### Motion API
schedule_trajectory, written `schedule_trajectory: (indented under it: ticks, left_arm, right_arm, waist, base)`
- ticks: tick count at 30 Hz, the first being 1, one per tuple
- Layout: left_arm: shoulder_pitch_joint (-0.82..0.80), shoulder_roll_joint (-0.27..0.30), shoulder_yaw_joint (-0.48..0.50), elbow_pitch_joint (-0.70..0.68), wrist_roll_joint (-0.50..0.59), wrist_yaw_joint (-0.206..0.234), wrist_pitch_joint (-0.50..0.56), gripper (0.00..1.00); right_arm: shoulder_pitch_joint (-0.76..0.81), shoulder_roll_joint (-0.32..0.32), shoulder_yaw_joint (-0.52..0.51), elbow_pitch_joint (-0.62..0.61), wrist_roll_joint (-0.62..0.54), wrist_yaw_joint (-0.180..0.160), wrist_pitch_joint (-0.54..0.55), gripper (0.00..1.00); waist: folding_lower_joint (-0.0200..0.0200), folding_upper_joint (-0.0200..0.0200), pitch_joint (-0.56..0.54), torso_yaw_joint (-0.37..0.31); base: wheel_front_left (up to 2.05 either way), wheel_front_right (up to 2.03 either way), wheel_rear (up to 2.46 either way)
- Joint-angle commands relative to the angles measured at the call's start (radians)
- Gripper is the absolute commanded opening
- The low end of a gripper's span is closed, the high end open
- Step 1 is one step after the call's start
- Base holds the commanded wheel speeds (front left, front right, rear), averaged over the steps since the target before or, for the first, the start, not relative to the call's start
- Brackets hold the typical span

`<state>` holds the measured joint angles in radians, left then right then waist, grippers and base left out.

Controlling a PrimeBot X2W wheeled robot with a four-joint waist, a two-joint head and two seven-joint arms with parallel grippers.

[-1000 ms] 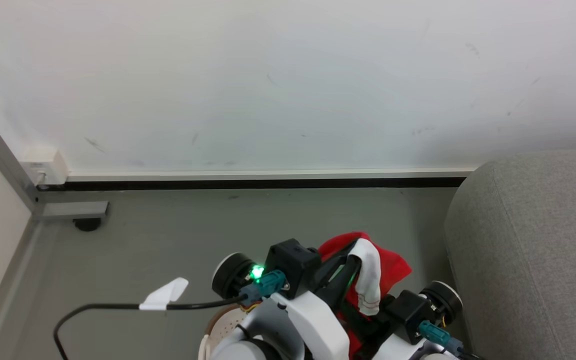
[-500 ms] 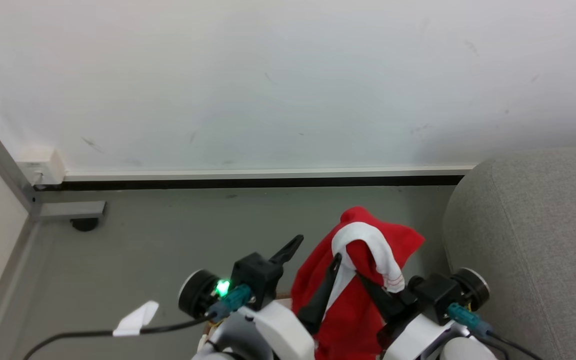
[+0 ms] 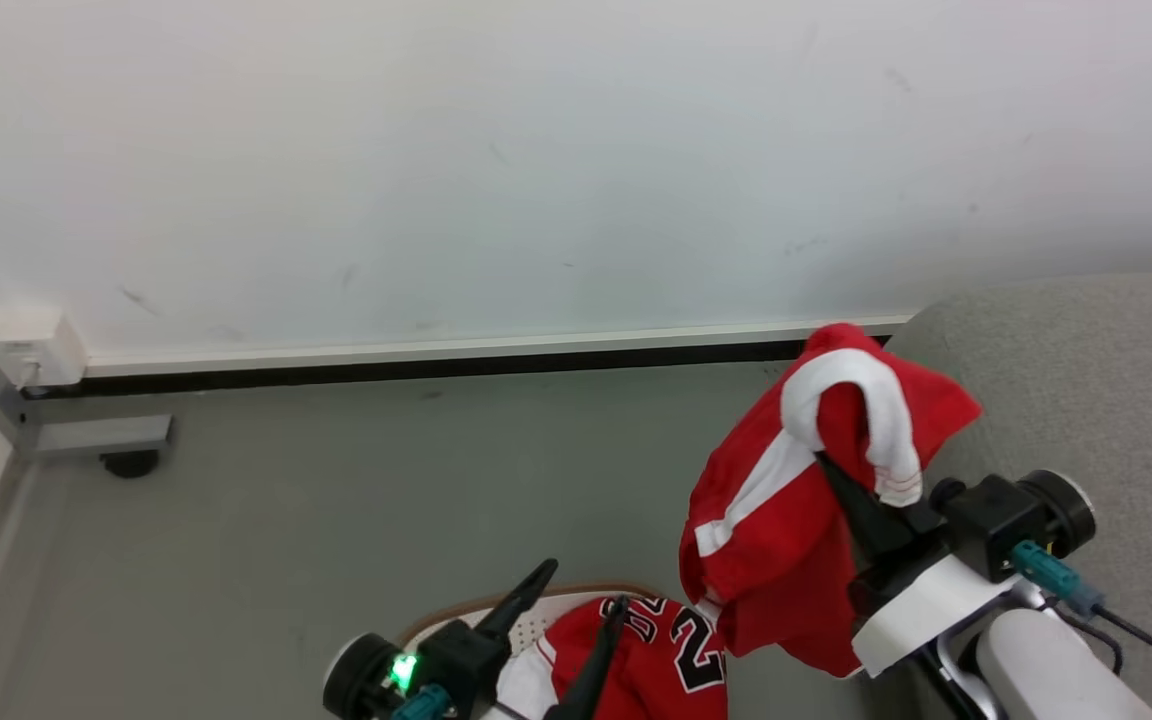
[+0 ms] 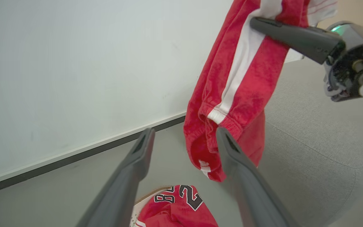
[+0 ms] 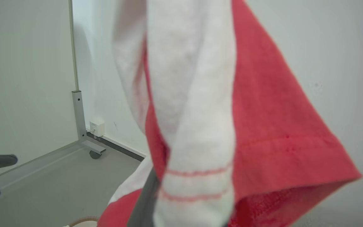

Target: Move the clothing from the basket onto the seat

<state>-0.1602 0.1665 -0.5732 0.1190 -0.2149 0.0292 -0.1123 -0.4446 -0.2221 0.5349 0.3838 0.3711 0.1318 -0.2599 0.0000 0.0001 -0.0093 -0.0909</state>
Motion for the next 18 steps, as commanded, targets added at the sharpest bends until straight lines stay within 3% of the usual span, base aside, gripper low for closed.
schedule_trajectory:
  ticks: [1, 8, 18]
  left_arm:
    - [0.002, -0.005, 0.000, 0.006, -0.013, -0.001, -0.012, 1.00]
    - [-0.029, -0.026, -0.010, 0.056, -0.027, -0.015, -0.054, 1.00]
    - [-0.049, -0.071, -0.074, 0.092, -0.023, -0.037, -0.075, 1.00]
  right_arm:
    - [-0.007, -0.008, -0.006, -0.006, 0.002, -0.002, 0.001, 0.00]
    - [0.009, -0.038, -0.037, -0.047, -0.002, -0.002, 0.027, 0.00]
    - [0.035, -0.082, -0.068, -0.120, 0.006, -0.002, 0.062, 0.00]
  waist:
    - [0.0000, -0.0001, 0.001, -0.006]
    - [0.0000, -0.0001, 0.008, -0.063]
    - [0.0000, -0.0001, 0.026, -0.217]
  base:
    - [0.00, 0.00, 0.00]
    - [0.00, 0.00, 0.00]
    - [0.00, 0.00, 0.00]
